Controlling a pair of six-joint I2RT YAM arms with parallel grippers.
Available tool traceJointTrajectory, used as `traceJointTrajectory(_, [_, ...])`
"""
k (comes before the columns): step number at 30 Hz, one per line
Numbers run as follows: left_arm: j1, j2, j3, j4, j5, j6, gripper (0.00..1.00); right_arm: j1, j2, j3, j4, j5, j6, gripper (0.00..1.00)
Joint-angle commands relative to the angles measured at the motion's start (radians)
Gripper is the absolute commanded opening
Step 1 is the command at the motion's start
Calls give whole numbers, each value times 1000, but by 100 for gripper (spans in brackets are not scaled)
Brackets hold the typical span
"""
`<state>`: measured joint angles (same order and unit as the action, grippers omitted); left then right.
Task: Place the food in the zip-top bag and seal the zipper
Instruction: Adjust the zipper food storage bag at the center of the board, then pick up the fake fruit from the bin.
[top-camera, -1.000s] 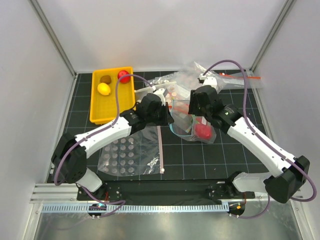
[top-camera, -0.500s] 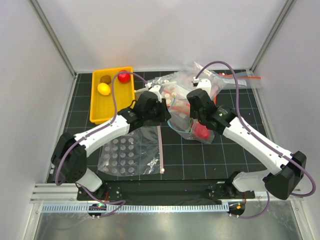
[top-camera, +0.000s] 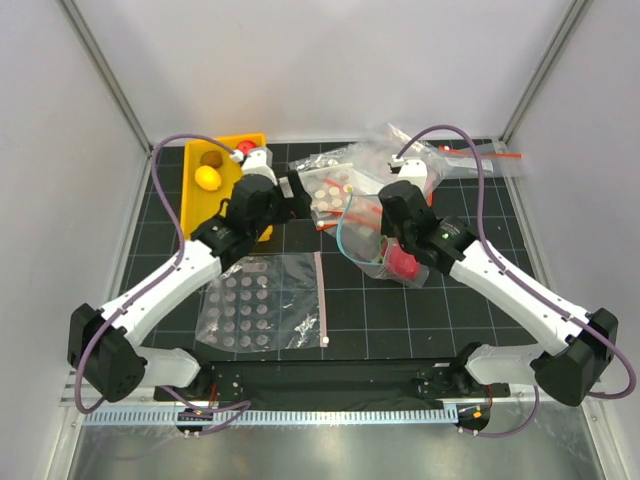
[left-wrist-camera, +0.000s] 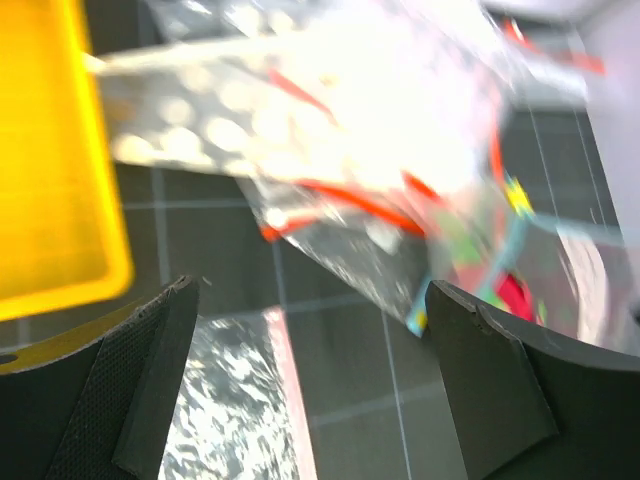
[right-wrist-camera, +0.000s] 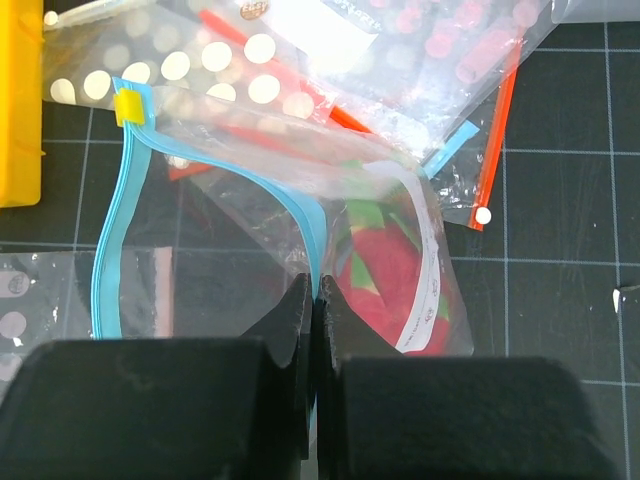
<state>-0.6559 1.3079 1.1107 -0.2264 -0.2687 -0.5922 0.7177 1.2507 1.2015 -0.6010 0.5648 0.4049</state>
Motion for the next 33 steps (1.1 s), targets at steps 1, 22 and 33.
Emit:
traceJointTrajectory(1, [73,31,33,24,-96,-57,100,3,-68,-17,84,23,-1,1])
traceJointTrajectory(22, [518,583,643,-297,-148,8,100,3,-70,-45,116,-32,6,1])
traceJointTrajectory(33, [602,922,896,-375,-103,25,100,5,-77,-53,124,-29,12,1])
